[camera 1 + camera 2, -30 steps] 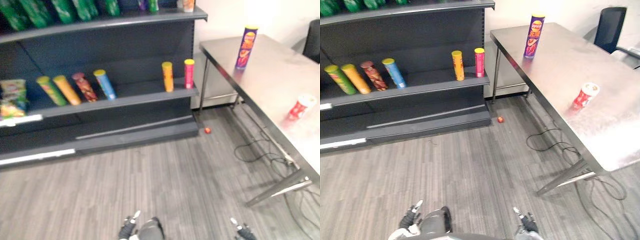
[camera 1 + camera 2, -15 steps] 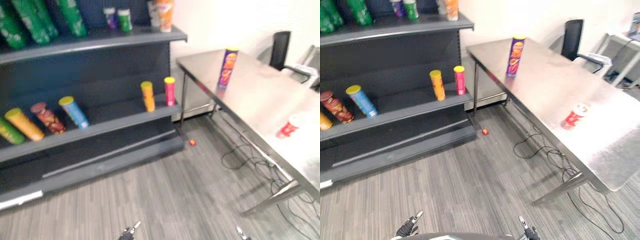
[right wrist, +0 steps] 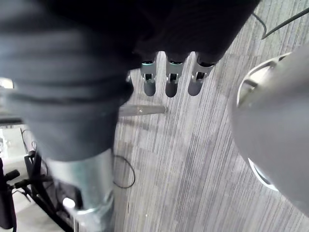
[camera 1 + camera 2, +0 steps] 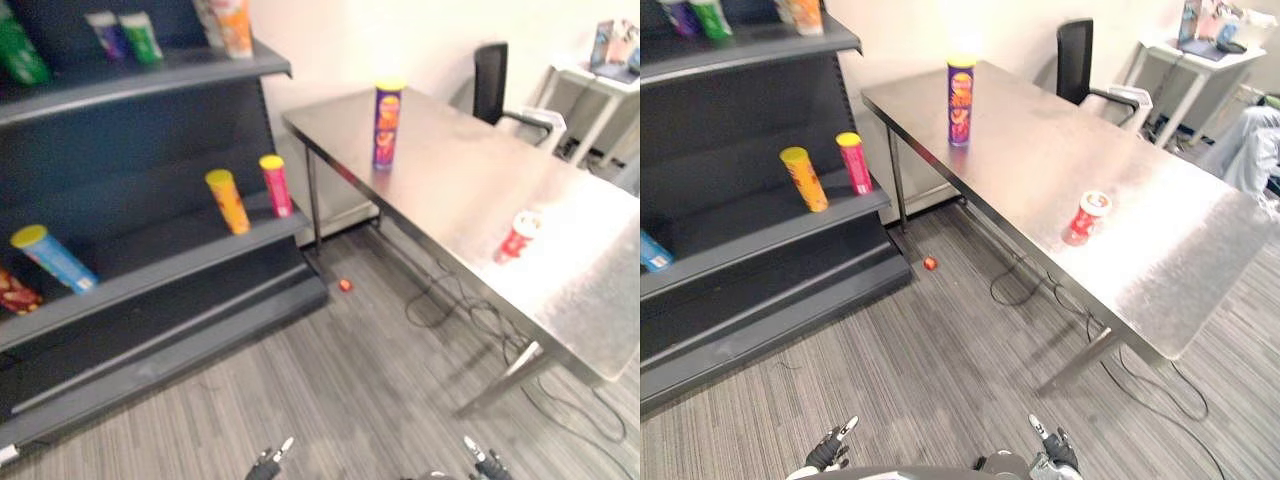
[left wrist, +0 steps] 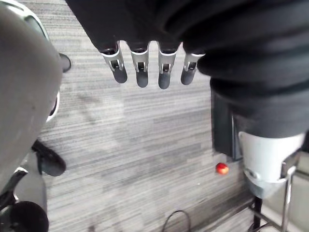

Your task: Put the gum and the chips on the shelf.

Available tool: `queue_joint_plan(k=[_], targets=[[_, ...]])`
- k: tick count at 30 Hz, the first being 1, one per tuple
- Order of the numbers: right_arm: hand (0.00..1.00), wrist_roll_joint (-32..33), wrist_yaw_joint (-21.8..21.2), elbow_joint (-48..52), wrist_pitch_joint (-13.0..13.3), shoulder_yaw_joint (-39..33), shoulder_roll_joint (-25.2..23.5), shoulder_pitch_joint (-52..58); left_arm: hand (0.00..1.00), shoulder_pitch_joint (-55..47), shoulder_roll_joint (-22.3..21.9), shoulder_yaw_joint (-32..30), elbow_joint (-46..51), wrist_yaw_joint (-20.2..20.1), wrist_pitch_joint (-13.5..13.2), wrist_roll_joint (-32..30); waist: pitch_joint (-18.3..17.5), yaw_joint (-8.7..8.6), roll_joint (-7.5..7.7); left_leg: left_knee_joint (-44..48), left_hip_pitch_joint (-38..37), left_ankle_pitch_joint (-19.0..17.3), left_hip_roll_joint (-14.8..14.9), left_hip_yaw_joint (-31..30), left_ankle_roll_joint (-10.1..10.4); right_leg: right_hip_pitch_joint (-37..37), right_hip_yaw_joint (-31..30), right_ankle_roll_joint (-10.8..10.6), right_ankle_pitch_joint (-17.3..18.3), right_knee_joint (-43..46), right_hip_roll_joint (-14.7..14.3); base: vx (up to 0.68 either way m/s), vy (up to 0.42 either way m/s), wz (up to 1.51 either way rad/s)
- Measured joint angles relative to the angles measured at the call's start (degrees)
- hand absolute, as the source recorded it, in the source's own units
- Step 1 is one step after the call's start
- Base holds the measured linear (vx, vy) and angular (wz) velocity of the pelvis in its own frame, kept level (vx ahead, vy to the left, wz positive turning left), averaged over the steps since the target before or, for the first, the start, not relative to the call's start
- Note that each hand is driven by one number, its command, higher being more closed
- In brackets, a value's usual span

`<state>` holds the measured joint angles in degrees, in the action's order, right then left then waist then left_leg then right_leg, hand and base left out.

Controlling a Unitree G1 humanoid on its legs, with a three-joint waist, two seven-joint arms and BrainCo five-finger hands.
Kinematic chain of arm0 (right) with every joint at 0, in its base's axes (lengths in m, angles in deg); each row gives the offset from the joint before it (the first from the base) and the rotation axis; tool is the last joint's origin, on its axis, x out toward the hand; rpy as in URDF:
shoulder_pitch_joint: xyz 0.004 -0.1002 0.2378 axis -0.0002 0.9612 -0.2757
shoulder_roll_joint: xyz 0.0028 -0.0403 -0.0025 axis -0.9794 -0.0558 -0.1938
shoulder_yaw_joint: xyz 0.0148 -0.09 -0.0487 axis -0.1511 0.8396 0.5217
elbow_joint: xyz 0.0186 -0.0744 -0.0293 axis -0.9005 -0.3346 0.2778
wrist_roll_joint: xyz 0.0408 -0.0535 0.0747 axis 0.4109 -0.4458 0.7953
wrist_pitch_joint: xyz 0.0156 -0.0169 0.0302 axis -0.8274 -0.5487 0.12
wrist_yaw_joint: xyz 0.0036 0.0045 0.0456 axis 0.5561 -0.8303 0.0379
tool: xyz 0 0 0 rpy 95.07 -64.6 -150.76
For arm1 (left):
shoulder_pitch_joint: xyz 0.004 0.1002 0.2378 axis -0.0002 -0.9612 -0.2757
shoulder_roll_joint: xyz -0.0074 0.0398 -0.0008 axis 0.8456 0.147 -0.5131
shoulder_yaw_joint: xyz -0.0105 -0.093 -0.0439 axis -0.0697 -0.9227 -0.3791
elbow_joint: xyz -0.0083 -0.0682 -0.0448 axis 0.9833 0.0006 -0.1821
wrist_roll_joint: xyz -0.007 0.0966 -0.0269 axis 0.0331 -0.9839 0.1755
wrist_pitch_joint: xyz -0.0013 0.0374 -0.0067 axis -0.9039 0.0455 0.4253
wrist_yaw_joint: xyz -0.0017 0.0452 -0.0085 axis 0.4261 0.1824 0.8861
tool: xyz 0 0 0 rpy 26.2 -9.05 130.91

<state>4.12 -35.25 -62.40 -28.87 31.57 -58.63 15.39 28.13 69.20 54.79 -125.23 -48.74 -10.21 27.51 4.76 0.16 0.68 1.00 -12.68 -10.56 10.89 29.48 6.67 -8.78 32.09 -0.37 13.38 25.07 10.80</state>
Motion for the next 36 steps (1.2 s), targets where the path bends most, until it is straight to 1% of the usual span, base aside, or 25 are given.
queue_joint_plan(k=[3, 4, 7, 9, 10, 11, 12, 13, 14, 15, 16, 18, 20, 21, 22, 23, 24, 25, 26, 27, 28, 29, 31, 34, 36], targets=[[0.00, 0.20, 0.00, 0.22, -0.28, -1.00, 0.07, 1.77, 0.00, -0.04, -0.62, 0.18, 0.01, -0.04, 0.37, -0.18, 0.05, -0.24, -0.71, -0.91, -0.54, -0.16, -1.08, 0.06, 0.22, 0.14, 0.32, -0.60, 0.76, 0.29, 0.95, -0.01, 0.010, -0.03], [0.00, 0.19, -0.05, 0.21, -0.28, -2.01, 0.07, 1.96, 0.00, -0.05, -0.76, 0.10, 0.02, -0.16, 0.49, -0.04, -0.26, -0.24, -1.29, -0.79, -0.55, -0.79, -1.05, -0.03, 0.68, 0.09, 0.41, -0.81, 0.97, 0.34, 0.99, 0.03, 0.032, 0.02], [0.00, -0.05, -0.14, 0.24, -0.39, -2.55, 0.13, 2.10, 0.00, -0.05, -0.78, -0.14, 0.51, -0.79, 1.04, 0.10, -0.40, -0.41, -1.48, 0.62, -0.46, -2.44, -0.54, 0.11, 1.10, -0.08, 0.48, -1.04, 1.73, 0.70, 0.76, 0.05, 0.003, -0.04], [0.00, -1.36, -0.67, 1.01, -0.70, -1.67, 0.08, 2.18, 0.00, -0.28, -0.81, -0.59, 0.84, -1.19, 1.15, 0.15, -0.85, -0.32, -1.80, 8.85, 1.85, -5.44, 1.35, 1.39, 1.30, -0.09, -0.40, -0.62, 3.17, 0.88, 0.29, 0.16, 0.016, -0.29], [0.00, -1.12, -0.85, 1.13, -0.66, -1.01, 0.35, 2.59, 0.00, -0.33, -0.64, -0.94, 1.12, -1.17, 1.12, 0.50, -1.09, -0.32, -1.36, 14.77, 3.90, -6.08, 2.60, 1.34, 0.44, -0.02, -1.13, -0.82, 3.22, 0.85, 0.00, 0.20, -0.030, -0.41], [0.00, -0.84, -1.03, 1.41, -0.62, 0.40, 0.55, 2.89, 0.00, -0.17, -0.44, -1.37, 1.65, -1.10, 1.17, 1.54, -1.18, -0.62, -1.34, 25.64, 7.80, -6.18, 5.34, 0.45, -0.05, 0.32, -2.18, -1.16, 3.00, 0.73, -0.37, 0.14, -0.072, -0.46], [0.00, -0.79, -1.13, 1.81, -0.62, 0.95, 0.61, 2.99, 0.00, -0.29, -0.86, -2.15, 2.09, -1.08, 1.20, 2.57, -0.90, -0.53, -1.80, 31.78, 9.58, -5.78, 7.17, -0.76, -0.72, 1.01, -2.89, -1.10, 3.08, 0.60, -1.13, 0.21, -0.076, -0.76], [0.00, -0.54, -1.15, 2.07, -0.59, 2.11, 1.57, 3.06, 0.00, -0.66, -2.01, -3.83, 2.74, -0.96, 0.90, 4.14, -0.37, -0.02, -3.32, 41.46, 12.28, -3.66, 9.54, -4.30, -4.06, 2.05, -4.88, -0.99, 3.60, 0.63, -2.76, 0.17, -0.011, -0.88], [0.00, 0.29, -1.17, 2.04, -0.63, 2.68, 2.48, 3.09, 0.00, -0.75, -2.33, -4.25, 3.04, -1.05, 0.67, 4.83, -0.40, 0.11, -3.97, 45.37, 13.53, -1.64, 10.17, -6.08, -6.13, 2.35, -6.27, -0.98, 3.81, 0.70, -3.53, 0.24, 0.023, -1.33], [0.00, 0.86, -1.14, 2.03, -0.67, 4.24, 2.84, 3.12, 0.00, -0.70, -2.52, -4.45, 3.12, -1.06, 0.66, 5.34, -0.54, 0.17, -4.66, 52.27, 16.16, 5.65, 10.58, -9.40, -6.77, 3.31, -9.93, -1.01, 4.03, 0.19, -4.57, 0.27, 0.113, -1.53], [0.00, 1.23, -1.09, 2.07, -0.62, 4.71, 2.98, 2.92, 0.00, -0.77, -2.34, -4.42, 3.02, -1.05, 0.58, 5.34, -0.55, 0.47, -4.28, 57.61, 18.63, 8.97, 10.58, -10.95, -5.62, 4.02, -13.92, -1.01, 4.01, -0.98, -4.68, 0.28, 0.135, -1.52], [0.00, 2.66, -0.83, 1.92, -0.71, 4.61, 3.01, 3.05, 0.00, -0.08, -2.58, -4.54, 3.07, -1.04, 0.05, 5.35, -0.57, 0.33, -4.31, 59.91, 22.80, -0.34, 9.73, -11.73, -5.64, 5.42, -18.52, -1.05, 3.93, -3.18, -4.76, 0.24, 0.154, -1.21], [0.00, 2.72, -0.68, 0.85, -0.83, 4.60, 2.80, 2.98, 0.00, -0.01, -2.42, -4.51, 3.83, -1.17, -0.39, 5.34, -0.61, 0.77, -3.38, 53.50, 25.05, -4.67, 8.64, -11.79, -5.46, 7.44, -22.55, -2.24, 3.11, -5.44, -4.26, 0.27, 0.202, -1.24], [0.00, 2.71, -0.60, -0.61, -0.90, 4.26, 2.81, 2.28, 0.00, -0.16, -2.24, -4.65, 3.95, -1.19, -0.52, 5.34, -0.77, 1.62, -2.71, 44.73, 25.36, -5.76, 7.33, -13.24, -5.10, 7.82, -25.79, -2.74, 2.89, -5.98, -3.62, 0.31, 0.338, -1.51], [0.00, 2.71, -0.58, -0.84, -0.91, 3.99, 2.83, 1.76, 0.00, -0.47, -2.21, -4.96, 3.71, -1.19, -0.47, 5.33, -0.76, 1.70, -2.65, 34.77, 25.44, -5.44, 5.85, -17.47, -4.68, 8.22, -28.88, -3.20, 2.95, -6.68, -3.25, 0.24, 0.349, -1.43], [0.00, 2.71, -0.59, -0.97, -0.92, 3.51, 2.81, 1.39, 0.00, -0.76, -2.17, -4.96, 3.37, -1.19, -0.41, 5.33, -0.76, 1.72, -2.62, 29.43, 25.42, -5.17, 5.12, -19.92, -4.52, 8.28, -30.47, -4.43, 2.89, -7.05, -2.96, 0.26, 0.447, -1.37], [0.00, 2.70, -0.58, -1.81, -0.87, 1.59, 2.63, 0.99, 0.00, -0.93, -2.23, -5.56, 2.62, -1.17, -0.28, 5.88, -0.73, 1.74, -2.35, 23.09, 24.25, -0.96, 3.32, -24.15, 0.13, 8.16, -33.63, -6.79, 3.03, -7.31, -2.25, 0.21, 0.406, -1.13], [0.00, 2.71, -0.51, -2.69, -0.90, 0.57, 2.45, 0.82, 0.00, -1.02, -1.80, -5.64, 2.46, -1.10, -0.27, 6.23, -1.12, 1.82, -2.44, 22.38, 22.75, -1.65, 1.92, -23.03, 0.85, 8.40, -34.94, -7.58, 2.72, -7.70, -1.19, 0.33, 0.478, -0.90], [0.00, 2.58, -0.92, -3.44, -1.24, -1.49, 1.09, 1.49, 0.00, -0.99, -0.66, -5.52, 1.89, -1.10, -0.30, 6.34, -2.27, 0.20, -0.25, 22.51, 21.93, -2.33, 0.63, -21.37, 0.25, 9.16, -34.16, -6.95, -0.40, -9.91, -0.27, 0.27, 0.333, -0.58], [0.00, 2.57, -1.04, -4.67, -1.28, -3.65, 0.55, 1.64, 0.00, -1.04, -0.13, -5.52, 1.33, -1.14, -0.25, 6.32, -2.09, 0.42, 0.09, 23.94, 21.75, -2.55, -0.11, -21.01, 0.22, 9.05, -34.31, -5.98, -2.00, -10.46, 0.37, 0.31, 0.403, -0.74], [0.00, 2.51, -1.03, -5.85, -1.33, -6.81, 0.04, 1.64, 0.00, -0.98, 1.10, -5.59, 0.28, -1.14, -0.06, 6.35, -2.36, 0.58, 1.01, 24.10, 20.79, -2.81, -0.88, -20.24, 0.10, 9.30, -35.64, -5.87, -5.04, -12.11, 1.10, 0.20, 0.328, -0.86], [0.00, 2.45, -1.13, -6.54, -1.33, -8.66, 0.09, 1.56, 0.00, -0.96, 1.59, -5.13, -0.36, -1.14, 0.28, 5.52, -2.39, -0.10, 0.93, 22.66, 19.22, -2.80, -1.44, -19.02, 0.05, 9.59, -35.72, -6.39, -7.74, -13.65, 1.58, 0.20, 0.346, -0.79], [0.00, 2.45, -1.01, -7.19, -1.42, -11.99, 0.07, 1.85, 0.00, -0.54, 2.30, -3.74, -2.03, -0.99, 0.25, 4.00, -2.47, 0.05, 0.40, 19.82, 16.46, -2.81, -2.05, -17.18, -0.01, 8.82, -37.10, -6.77, -10.77, -15.04, 1.89, 0.12, 0.184, -0.84], [0.00, 2.45, -0.76, -7.40, -1.41, -12.12, 0.71, 1.94, 0.00, -1.22, 3.52, 0.07, -3.25, -0.63, 0.25, 1.73, -3.56, -0.02, -0.96, 15.32, 13.48, -2.68, -2.27, -13.22, -0.23, 5.94, -38.89, -7.66, -12.82, -15.48, 1.66, 0.04, 0.043, -0.97], [0.00, 1.48, 0.08, -8.38, -1.41, -11.78, 2.26, 2.00, 0.00, -1.08, 3.79, 3.19, -4.63, 0.16, 0.26, -0.36, -4.08, -0.24, -2.43, 11.90, 11.83, -2.39, -2.30, -12.10, -0.69, 4.74, -36.62, -7.55, -14.92, -17.90, 1.14, 0.04, -0.036, -0.96]])
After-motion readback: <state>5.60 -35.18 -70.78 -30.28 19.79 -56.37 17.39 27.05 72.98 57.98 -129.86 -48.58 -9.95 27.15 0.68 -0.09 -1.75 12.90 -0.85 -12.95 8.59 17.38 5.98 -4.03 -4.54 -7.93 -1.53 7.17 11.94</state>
